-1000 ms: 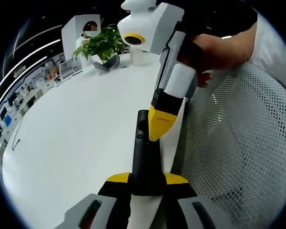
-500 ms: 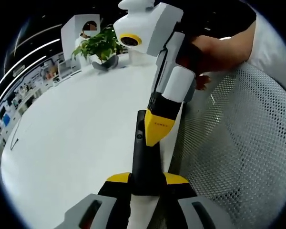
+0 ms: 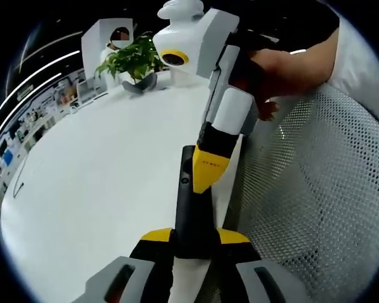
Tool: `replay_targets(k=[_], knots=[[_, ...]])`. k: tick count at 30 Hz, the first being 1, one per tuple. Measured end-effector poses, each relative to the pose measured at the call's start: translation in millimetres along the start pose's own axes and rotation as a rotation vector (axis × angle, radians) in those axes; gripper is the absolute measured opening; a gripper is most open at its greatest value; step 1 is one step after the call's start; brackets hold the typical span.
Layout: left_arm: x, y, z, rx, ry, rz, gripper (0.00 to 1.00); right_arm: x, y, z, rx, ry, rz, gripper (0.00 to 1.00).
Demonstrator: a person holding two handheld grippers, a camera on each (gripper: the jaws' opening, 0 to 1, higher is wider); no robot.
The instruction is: Press the specified remote control buttons in sequence, fully releasing each button before pressing the next.
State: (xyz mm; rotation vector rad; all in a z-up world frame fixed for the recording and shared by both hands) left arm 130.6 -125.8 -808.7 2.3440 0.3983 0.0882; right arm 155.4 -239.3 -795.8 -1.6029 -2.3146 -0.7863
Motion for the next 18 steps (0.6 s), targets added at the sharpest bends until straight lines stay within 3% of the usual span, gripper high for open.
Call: replay_targets(k=[11, 12, 14, 16, 18], knots=[[-0.7, 0.7, 0.0, 0.004, -0.004, 0.031, 0.23, -0.1, 0.4, 0.5, -0.008, -0.008, 0.088, 0.0], [-1.0, 1.9, -0.1, 0.006, 0.0, 0.075, 0.23, 0.7, 0.5, 0.7, -0.012, -0.017, 0.133, 0.0], [-2.5, 2.9, -0.5, 0.012, 0.005, 0.12, 0.23, 0.7, 0.3, 0.6, -0.012, -0.021, 0.135, 0.0], [-1.8, 2.0, -0.3, 0.005, 0.005, 0.046, 0.23, 1.0, 0.3, 0.6, -0.016, -0.024, 0.139, 0.0], [-1.1, 1.8, -0.1, 0.006, 0.004, 0.056, 0.23, 1.4, 1.1, 0.8, -0.02, -0.024, 0.117, 0.0]])
Point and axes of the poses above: the point that each gripper's makers call its tool centre point, and the gripper's own axes: z roughly forward along the fingers, x roughly to its left, y roughly out of its top, the point moved 7 cm from there along -z, roughly backward along the fingers, and after that the axes turned 5 degrees about -y, right-handed, at the moved point
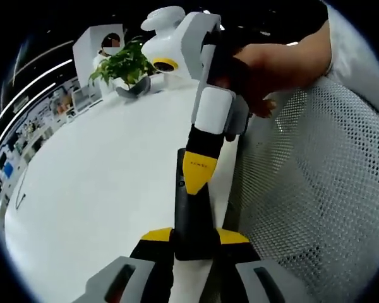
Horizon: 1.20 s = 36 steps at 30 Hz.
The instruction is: Press the specified remote control buttons in sequence, fully releasing each button before pressing the next.
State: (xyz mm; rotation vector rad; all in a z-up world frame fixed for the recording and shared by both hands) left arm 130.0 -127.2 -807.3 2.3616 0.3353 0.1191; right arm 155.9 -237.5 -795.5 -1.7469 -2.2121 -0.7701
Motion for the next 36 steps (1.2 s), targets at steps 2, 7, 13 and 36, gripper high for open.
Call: replay_targets(k=[2, 7, 13, 36], knots=[[-0.2, 0.0, -0.1, -0.001, 0.0, -0.009, 0.23, 0.6, 2.1, 1.1, -0.009, -0.001, -0.084, 0.0], [0.6, -0.4, 0.0, -0.005, -0.001, -0.022, 0.23, 0.4, 2.1, 0.7, -0.001, 0.004, -0.078, 0.0], [-0.2, -0.4, -0.4, -0.009, -0.007, -0.035, 0.23, 3.7, 1.3, 0.3, 0.008, -0.006, -0.108, 0.0], [1.0, -2.0, 0.6, -0.024, -0.014, -0.069, 0.24, 3.3, 2.0, 1.7, -0.046, -0.018, -0.164, 0.0]])
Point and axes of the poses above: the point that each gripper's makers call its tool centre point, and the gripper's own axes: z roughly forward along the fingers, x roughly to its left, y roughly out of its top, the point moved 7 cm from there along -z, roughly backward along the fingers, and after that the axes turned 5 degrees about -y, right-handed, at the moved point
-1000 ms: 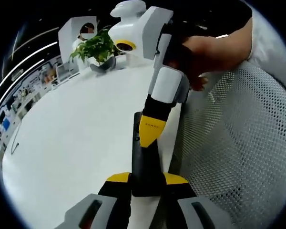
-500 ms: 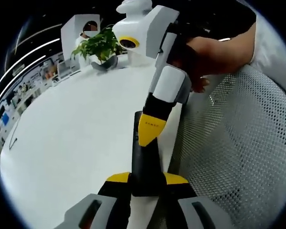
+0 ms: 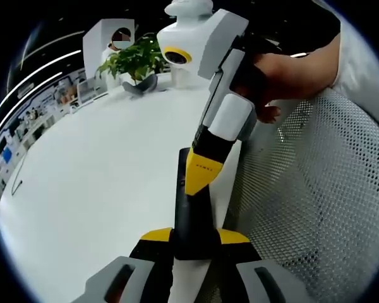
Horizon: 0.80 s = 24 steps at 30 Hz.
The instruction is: Press the specified remote control buttons in sequence, fully releasing each button before pressing the next.
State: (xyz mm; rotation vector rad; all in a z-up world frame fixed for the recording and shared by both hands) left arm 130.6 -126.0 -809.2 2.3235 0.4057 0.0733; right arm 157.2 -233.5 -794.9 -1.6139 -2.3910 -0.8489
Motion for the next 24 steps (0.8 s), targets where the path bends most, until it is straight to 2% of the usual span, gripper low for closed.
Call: replay_targets(k=[5, 10, 14, 20, 24], knots=[[0.3, -0.2, 1, -0.001, 0.0, 0.001, 0.24, -1, 0.6, 0, 0.001, 0.003, 0.013, 0.0], [-0.1, 0.3, 0, -0.003, -0.002, 0.003, 0.24, -5, 1.9, -1, 0.016, 0.033, 0.08, 0.0], [-0.2, 0.2, 0, -0.005, -0.003, 0.003, 0.24, -1, 1.4, -2, 0.026, 0.027, 0.052, 0.0], [-0.2, -0.2, 0, -0.006, -0.003, 0.003, 0.24, 4, 1.9, -2, 0.016, 0.064, 0.038, 0.0], [-0.1, -0.3, 0, -0.007, -0.003, 0.004, 0.24, 8, 0.4, 2, 0.036, 0.075, 0.007, 0.0]])
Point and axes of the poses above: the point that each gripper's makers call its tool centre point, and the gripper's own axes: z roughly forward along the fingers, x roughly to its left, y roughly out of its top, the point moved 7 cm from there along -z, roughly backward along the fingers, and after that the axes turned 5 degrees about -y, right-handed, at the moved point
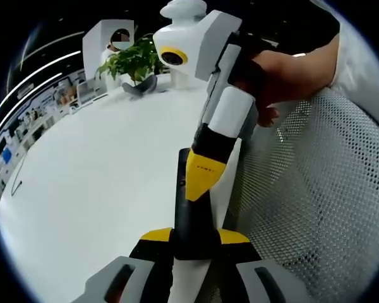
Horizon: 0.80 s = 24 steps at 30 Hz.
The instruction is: Press the specified remote control buttons in sequence, fully releasing each button before pressing the next.
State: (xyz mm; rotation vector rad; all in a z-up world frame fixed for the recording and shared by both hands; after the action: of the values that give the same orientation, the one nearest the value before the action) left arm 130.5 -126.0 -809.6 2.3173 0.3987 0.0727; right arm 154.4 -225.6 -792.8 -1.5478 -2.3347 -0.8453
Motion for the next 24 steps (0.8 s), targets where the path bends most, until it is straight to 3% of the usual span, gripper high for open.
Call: replay_targets(k=[4, 16, 24], knots=[[-0.4, 0.2, -0.3, 0.0, 0.0, 0.001, 0.24, 0.6, -2.1, 1.8, 0.014, -0.041, -0.077, 0.0], [0.2, -0.1, 0.0, 0.0, 0.004, -0.005, 0.24, -0.6, -1.7, 2.6, 0.001, -0.038, -0.035, 0.0], [0.0, 0.7, 0.8, 0.011, 0.013, -0.014, 0.25, 4.3, -0.5, 4.3, 0.02, -0.084, -0.112, 0.0]])
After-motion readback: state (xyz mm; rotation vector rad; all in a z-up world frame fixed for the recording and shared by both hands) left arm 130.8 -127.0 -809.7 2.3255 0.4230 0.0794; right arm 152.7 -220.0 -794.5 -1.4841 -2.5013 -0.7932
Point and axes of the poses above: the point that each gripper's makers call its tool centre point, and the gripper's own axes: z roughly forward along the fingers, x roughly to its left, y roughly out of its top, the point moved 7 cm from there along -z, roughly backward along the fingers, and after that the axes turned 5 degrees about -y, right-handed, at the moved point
